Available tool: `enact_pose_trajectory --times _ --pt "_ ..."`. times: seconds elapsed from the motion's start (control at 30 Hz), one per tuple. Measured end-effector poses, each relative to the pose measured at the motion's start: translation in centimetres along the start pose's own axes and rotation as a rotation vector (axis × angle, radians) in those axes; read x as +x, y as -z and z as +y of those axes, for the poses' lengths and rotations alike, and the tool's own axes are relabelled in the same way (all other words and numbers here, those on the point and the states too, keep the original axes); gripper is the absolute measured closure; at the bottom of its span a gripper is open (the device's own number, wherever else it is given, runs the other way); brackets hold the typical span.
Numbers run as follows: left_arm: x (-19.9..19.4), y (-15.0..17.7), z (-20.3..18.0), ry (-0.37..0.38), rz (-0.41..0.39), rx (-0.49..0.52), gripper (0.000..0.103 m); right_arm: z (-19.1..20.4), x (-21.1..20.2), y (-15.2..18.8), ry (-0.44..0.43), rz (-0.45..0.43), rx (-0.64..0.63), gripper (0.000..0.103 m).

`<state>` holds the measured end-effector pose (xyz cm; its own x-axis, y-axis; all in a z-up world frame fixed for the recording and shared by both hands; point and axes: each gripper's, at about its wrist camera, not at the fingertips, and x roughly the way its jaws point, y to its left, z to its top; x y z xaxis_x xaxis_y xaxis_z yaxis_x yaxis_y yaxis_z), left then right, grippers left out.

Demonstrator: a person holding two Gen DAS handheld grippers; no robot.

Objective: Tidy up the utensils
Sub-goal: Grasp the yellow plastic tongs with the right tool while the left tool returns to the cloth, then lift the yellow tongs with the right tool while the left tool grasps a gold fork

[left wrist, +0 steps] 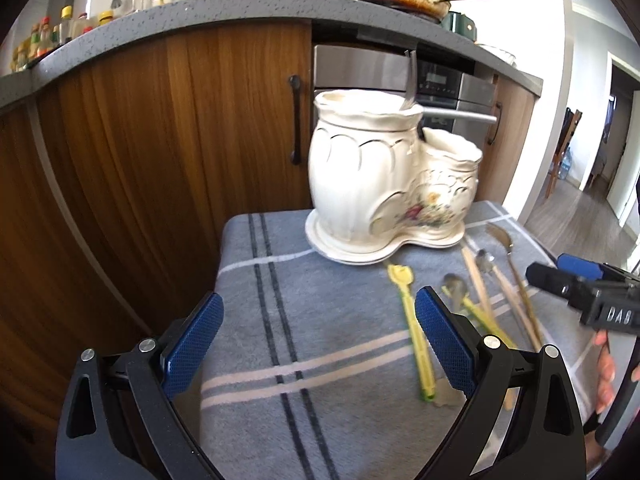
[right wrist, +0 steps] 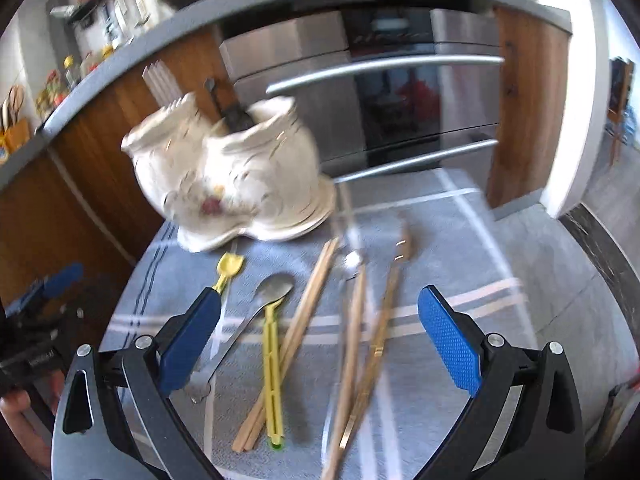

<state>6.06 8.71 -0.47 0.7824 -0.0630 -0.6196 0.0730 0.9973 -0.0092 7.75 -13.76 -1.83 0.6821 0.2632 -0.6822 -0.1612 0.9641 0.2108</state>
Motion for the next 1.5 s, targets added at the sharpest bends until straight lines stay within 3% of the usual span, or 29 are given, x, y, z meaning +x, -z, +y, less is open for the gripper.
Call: enact_pose_trajectory --times 0.17,0.23,0.5,0.57,0.73,0.8,1.17,1.33,1.5 --pt "0.8 0.1 1.0 -0.017 0.001 -0.015 0.007 3.7 2.0 0.7 -0.039 0.013 -0.124 0.008" --pt "1.0 0.2 1.5 -0.016 0.006 -0.033 0.007 5.0 2.8 0.8 -0.048 0.024 -0.152 0.013" --pt "1.4 0.6 3.2 -0.006 0.028 -0.082 0.007 8.3 5.8 0.7 -0.052 0.08 -0.184 0.056" --pt "1.3 0.7 3.3 -0.005 0.028 -0.081 0.007 8.6 6.9 0.6 -0.044 0.11 -0.17 0.061" --pt "1.0 0.8 3.9 0.001 0.022 -0.091 0.007 9.3 8.1 0.4 -0.031 0.126 -0.168 0.065" --pt "0.9 0.8 4.1 0.003 0.022 -0.094 0.007 9.5 8.7 0.3 -0.016 0.137 -0.167 0.072" --pt "0.6 1.0 4.0 0.007 0.019 -0.083 0.007 11.7 10.8 -0.1 0.068 0.152 -0.23 0.076" --pt "0.5 1.0 3.9 0.011 0.019 -0.084 0.007 12.8 11.2 0.2 0.047 0.164 -0.292 0.093" --pt "0.0 0.8 3.4 0.018 0.013 -0.08 0.007 11.2 10.2 0.2 -0.021 0.175 -0.233 0.093"
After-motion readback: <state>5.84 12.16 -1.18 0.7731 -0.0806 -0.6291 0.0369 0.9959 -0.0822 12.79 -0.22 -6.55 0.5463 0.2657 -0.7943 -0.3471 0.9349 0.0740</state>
